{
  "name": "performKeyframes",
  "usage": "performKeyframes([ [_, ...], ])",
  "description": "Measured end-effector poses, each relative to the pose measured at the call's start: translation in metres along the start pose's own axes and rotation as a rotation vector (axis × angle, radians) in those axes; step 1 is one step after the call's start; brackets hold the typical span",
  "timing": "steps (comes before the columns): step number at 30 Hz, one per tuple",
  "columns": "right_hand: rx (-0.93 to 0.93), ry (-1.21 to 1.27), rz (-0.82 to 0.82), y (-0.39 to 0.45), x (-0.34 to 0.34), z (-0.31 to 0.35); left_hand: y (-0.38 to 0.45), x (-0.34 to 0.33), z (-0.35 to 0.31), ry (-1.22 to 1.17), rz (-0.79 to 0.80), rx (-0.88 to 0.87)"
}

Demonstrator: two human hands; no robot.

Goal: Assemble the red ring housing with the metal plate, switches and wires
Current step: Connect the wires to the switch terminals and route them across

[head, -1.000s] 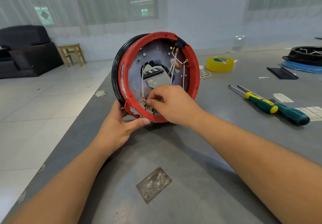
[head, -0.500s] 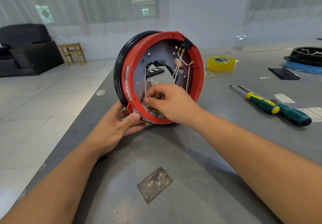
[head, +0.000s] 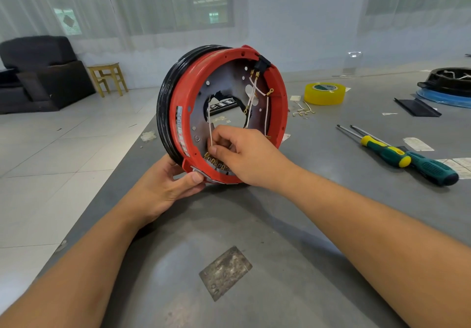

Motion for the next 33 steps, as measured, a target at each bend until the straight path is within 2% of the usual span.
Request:
performKeyframes([
  [25, 0.05, -0.116, 0.131, 0.006, 0.0074, 0.0031, -0.0013, 0.0035, -0.0003, 0.147, 0.011, -0.034],
  [33, -0.025, -0.049, 0.107, 0.0056, 0.0071, 0.0, -0.0025, 0.0036, -0.0012, 0.228, 0.019, -0.08],
])
Point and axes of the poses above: each hand's wrist, its own y-axis towards the middle knuckle, its own x-axis out of the back of the hand, z = x × y, the point moved 3 cm from there along y, towards the middle knuckle, and after that the axes turned 1 degree about -z, right-handed, at the moved point
